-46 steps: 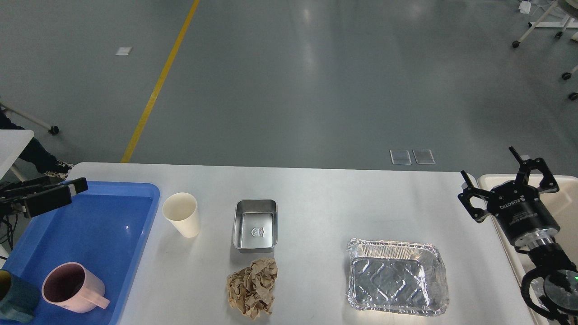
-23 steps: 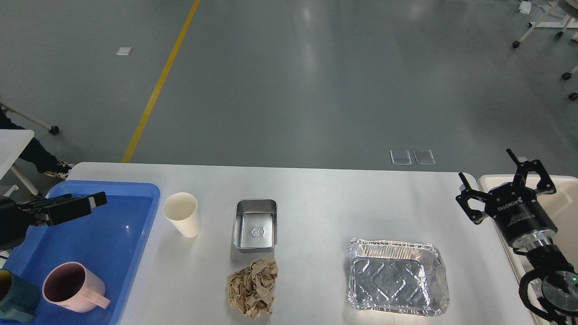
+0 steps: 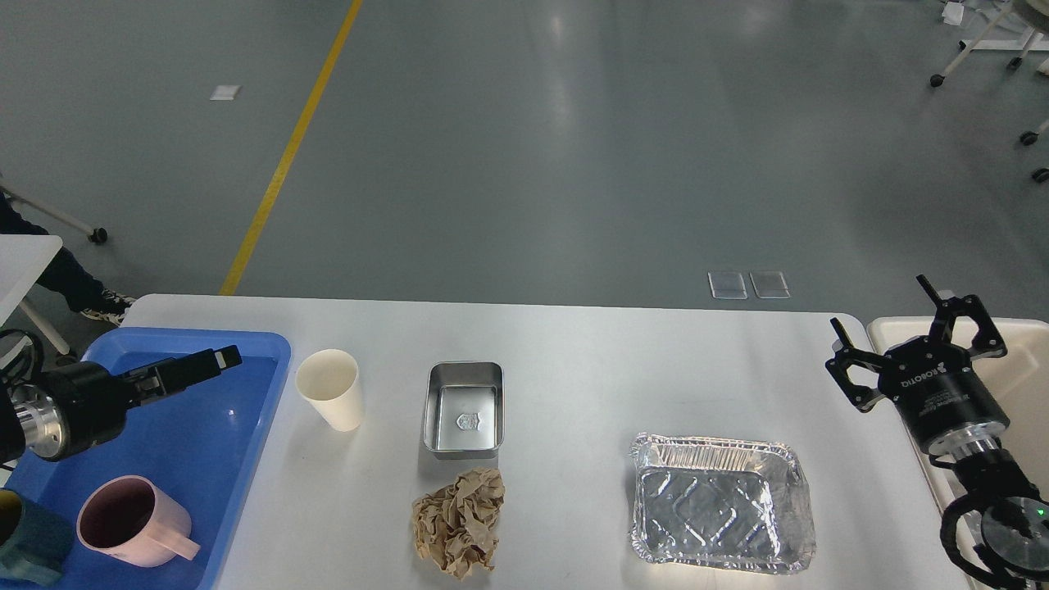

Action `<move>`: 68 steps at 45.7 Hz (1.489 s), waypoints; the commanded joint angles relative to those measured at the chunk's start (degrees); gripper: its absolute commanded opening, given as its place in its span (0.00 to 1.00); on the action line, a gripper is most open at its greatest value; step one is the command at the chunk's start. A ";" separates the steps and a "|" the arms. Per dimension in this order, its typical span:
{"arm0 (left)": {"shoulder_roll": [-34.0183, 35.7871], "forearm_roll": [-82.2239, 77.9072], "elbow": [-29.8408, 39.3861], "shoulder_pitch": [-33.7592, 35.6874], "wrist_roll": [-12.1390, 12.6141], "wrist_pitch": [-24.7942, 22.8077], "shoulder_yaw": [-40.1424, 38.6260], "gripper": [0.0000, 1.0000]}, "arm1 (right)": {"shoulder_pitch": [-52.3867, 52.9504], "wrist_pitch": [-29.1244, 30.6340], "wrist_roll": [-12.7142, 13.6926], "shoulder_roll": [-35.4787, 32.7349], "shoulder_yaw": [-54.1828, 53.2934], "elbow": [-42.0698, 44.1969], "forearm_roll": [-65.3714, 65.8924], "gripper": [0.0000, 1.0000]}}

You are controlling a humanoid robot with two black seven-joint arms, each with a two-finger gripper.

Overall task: Tidy desktop
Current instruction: 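Move the left gripper toward the small steel tray, then grasp the steel tray rim with the left gripper and lift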

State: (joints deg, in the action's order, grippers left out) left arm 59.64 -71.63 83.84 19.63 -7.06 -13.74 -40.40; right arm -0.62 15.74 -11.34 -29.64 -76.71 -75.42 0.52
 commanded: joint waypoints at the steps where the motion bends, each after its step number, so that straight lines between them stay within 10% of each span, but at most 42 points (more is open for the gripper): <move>1: -4.35 -0.71 -0.35 1.38 0.03 -0.85 1.64 0.97 | -0.08 -0.01 -0.09 0.02 0.16 0.01 0.00 1.00; 15: -12.79 -0.88 -1.13 6.04 0.47 -0.41 11.75 0.97 | -0.35 0.08 -0.09 0.02 -0.02 0.01 0.00 1.00; 28: -24.22 -1.58 -9.04 5.86 6.54 0.03 12.10 0.97 | -0.52 0.08 -0.09 0.02 -0.11 0.01 0.00 1.00; 57: -37.93 -1.41 -23.11 7.18 7.06 0.11 12.02 0.93 | -1.14 0.34 -0.09 1.16 -0.28 -0.07 0.00 1.00; 68: -41.45 -1.50 -26.71 7.80 6.98 0.64 12.10 0.77 | -1.14 0.34 -0.09 1.43 -0.37 -0.07 0.00 1.00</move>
State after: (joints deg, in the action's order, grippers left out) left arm 19.48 -72.95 58.59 27.40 -0.05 -13.29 -28.40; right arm -1.76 16.08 -11.43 -28.34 -77.08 -75.50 0.53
